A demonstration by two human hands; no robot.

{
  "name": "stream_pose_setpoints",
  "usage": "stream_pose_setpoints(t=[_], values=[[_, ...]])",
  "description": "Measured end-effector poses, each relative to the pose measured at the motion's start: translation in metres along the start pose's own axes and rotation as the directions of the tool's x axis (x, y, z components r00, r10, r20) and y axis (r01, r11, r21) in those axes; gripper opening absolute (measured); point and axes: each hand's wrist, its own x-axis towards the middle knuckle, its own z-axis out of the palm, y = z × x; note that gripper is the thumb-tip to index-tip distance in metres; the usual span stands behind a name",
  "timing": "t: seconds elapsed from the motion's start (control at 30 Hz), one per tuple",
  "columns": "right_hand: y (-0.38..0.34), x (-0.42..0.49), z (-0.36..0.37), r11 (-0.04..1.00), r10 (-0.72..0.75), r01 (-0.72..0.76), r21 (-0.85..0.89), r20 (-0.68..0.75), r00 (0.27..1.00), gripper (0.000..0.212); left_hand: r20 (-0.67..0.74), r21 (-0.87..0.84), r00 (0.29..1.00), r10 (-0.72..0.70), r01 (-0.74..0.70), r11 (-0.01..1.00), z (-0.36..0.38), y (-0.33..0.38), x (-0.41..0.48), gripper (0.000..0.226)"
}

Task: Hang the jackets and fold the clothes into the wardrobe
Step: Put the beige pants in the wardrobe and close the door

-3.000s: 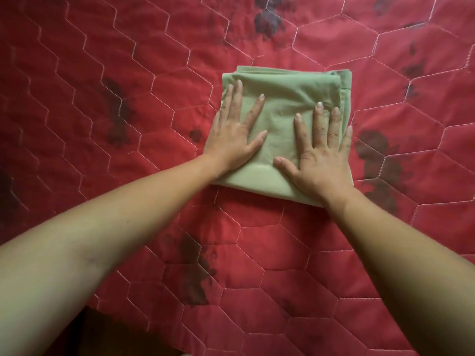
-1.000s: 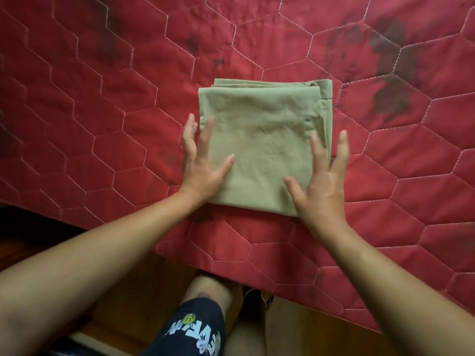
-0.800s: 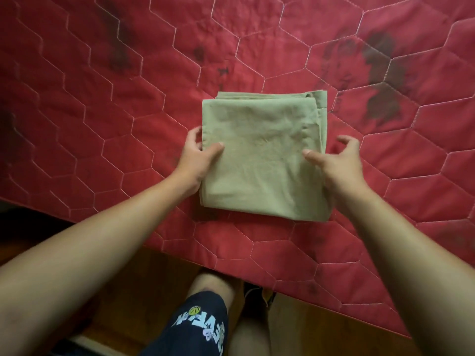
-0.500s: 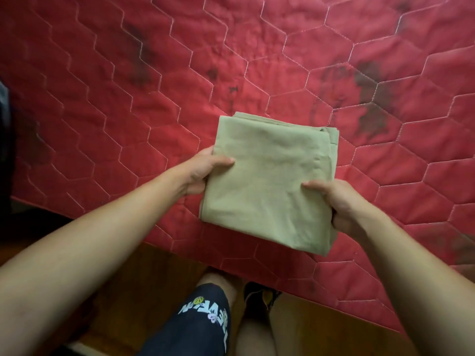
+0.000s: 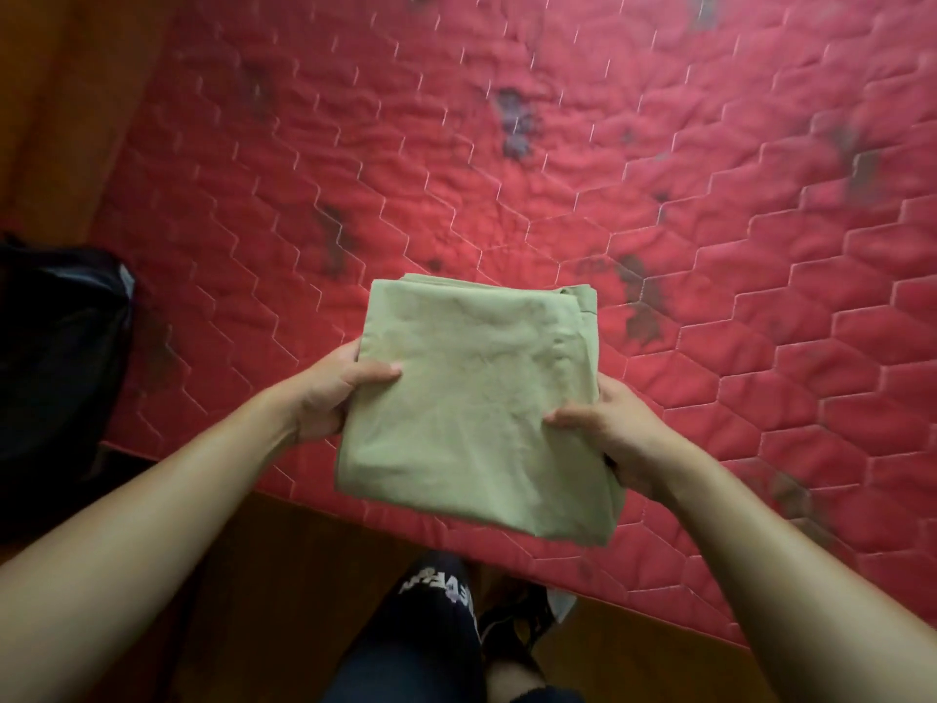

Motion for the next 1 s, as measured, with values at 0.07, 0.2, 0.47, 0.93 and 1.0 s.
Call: stream_pose_setpoints(t=[0.07,0.2,0.47,0.93,1.0], values=[[-0.019,-0.026,0.011,0.999,-0.041,0.041,-0.020,0.006,0.999,0.035,0.011,-0.023,1.000,0.027,-0.027,0.999,-0.001,0.012,-0.035,0.065],[-0.055,-0.074,0.030,0.995,-0.091,0.092,-0.046,0.015,0.996,0.034,0.056,-0.078,0.995,0.085,-0.080,0.994,0.002,0.035,-0.105,0.064],[-0.121,-0.167,0.067,0.988,-0.139,0.145,-0.051,0.095,0.986,0.031,0.108,-0.158,0.968,0.227,-0.209,0.965,-0.002,0.071,-0.222,0.077],[-0.176,-0.282,0.146,0.954,-0.238,0.284,-0.096,0.337,0.911,0.025,-0.271,-0.300,0.841,0.469,-0.537,0.789,0.019,0.049,-0.408,0.048],[-0.172,-0.293,0.165,0.948,-0.228,0.292,-0.124,0.373,0.900,0.023,-0.335,-0.317,0.811,0.480,-0.577,0.752,0.017,0.032,-0.434,0.044]])
